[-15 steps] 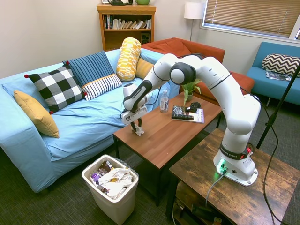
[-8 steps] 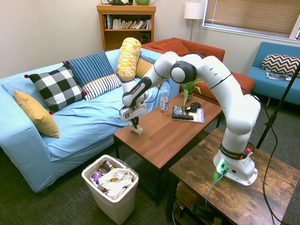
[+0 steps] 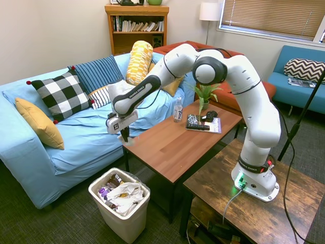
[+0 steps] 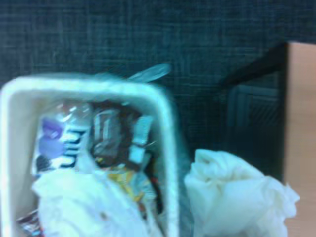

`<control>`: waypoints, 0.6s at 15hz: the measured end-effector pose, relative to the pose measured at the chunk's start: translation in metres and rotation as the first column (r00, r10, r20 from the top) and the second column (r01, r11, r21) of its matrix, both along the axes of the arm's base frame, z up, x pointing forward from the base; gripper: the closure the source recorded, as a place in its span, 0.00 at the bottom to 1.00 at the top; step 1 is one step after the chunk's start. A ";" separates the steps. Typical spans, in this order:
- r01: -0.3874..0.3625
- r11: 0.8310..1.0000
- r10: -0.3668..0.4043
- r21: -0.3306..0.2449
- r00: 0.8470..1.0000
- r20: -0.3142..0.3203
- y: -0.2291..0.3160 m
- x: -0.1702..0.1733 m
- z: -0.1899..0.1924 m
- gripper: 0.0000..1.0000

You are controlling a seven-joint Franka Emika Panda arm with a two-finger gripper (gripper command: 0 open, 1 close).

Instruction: Throw the tissue in the trash bin

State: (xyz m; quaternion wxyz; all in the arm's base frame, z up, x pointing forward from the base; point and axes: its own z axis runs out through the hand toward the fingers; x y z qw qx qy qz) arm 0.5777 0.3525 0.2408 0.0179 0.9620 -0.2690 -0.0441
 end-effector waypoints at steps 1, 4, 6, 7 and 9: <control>-0.037 0.999 0.037 -0.009 0.999 -0.008 0.025 -0.018 -0.004 1.00; -0.110 0.994 0.109 -0.026 0.993 -0.051 0.061 -0.050 -0.033 0.00; -0.121 0.992 0.118 -0.039 0.990 -0.076 0.060 -0.055 -0.057 0.00; -0.123 0.991 0.119 -0.043 0.989 -0.085 0.059 -0.056 -0.066 0.00; -0.130 0.990 0.125 -0.051 0.987 -0.098 0.060 -0.060 -0.077 0.00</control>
